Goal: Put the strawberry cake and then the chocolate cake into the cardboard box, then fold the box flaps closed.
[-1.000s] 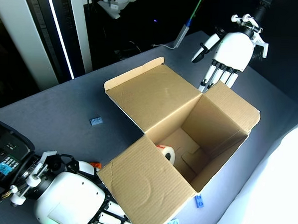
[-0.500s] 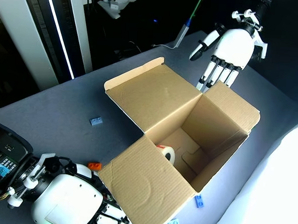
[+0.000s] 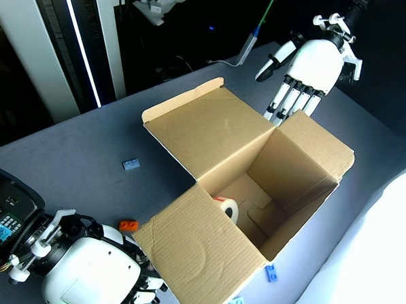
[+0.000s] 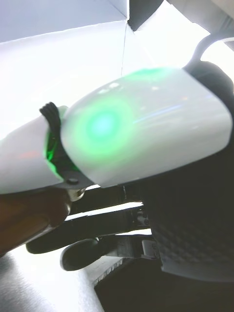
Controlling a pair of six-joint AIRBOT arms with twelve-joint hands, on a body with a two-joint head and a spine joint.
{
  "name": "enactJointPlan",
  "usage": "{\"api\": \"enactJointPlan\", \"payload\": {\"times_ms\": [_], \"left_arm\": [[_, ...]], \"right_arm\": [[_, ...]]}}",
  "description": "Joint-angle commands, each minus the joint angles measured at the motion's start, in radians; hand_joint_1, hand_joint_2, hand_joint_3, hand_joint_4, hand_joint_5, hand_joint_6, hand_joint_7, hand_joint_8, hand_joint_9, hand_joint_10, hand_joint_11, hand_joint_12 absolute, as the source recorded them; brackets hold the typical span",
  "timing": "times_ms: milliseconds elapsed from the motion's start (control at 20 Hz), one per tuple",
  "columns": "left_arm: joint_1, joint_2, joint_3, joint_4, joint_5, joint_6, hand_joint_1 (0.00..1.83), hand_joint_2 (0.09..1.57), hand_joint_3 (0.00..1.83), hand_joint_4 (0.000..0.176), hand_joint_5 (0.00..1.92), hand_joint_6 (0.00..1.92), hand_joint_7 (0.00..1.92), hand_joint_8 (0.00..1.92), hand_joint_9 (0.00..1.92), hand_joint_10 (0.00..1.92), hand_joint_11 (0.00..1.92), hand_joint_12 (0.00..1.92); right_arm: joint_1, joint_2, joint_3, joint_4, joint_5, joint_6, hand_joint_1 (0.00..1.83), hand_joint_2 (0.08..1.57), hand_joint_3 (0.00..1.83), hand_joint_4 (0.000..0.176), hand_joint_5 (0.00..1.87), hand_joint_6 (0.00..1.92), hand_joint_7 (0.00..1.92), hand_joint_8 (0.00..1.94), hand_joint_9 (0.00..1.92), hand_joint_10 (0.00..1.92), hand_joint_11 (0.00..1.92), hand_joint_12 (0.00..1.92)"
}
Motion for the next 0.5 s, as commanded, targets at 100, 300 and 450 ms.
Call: {"api": "enactJointPlan", "payload": {"times_ms": [100, 300, 450], "left_arm": [[-0.014, 0.006, 0.008, -0.070, -0.009, 0.001, 0.00, 1.24, 0.00, 0.000, 0.11, 0.00, 0.12, 0.00, 0.13, 0.00, 0.00, 0.56], [-0.017, 0.002, 0.015, -0.069, 0.017, 0.001, 0.00, 1.24, 0.00, 0.000, 0.13, 0.00, 0.15, 0.01, 0.14, 0.01, 0.00, 0.56], [-0.014, 0.001, 0.013, -0.067, 0.003, -0.010, 0.00, 1.24, 0.00, 0.000, 0.12, 0.00, 0.13, 0.00, 0.13, 0.00, 0.00, 0.57]], "right_arm": [[0.023, 0.065, -0.008, 0.000, 0.104, 0.023, 1.21, 1.16, 0.00, 0.000, 0.98, 0.90, 0.81, 1.35, 0.57, 1.23, 0.24, 1.78], [0.068, 0.128, -0.025, 0.000, 0.097, 0.037, 1.19, 1.19, 0.00, 0.000, 0.89, 1.04, 0.80, 1.37, 0.57, 1.23, 0.21, 1.78], [0.130, 0.153, -0.025, 0.000, 0.122, -0.002, 1.18, 1.19, 0.00, 0.001, 0.90, 1.09, 0.78, 1.34, 0.59, 1.19, 0.27, 1.73]]}}
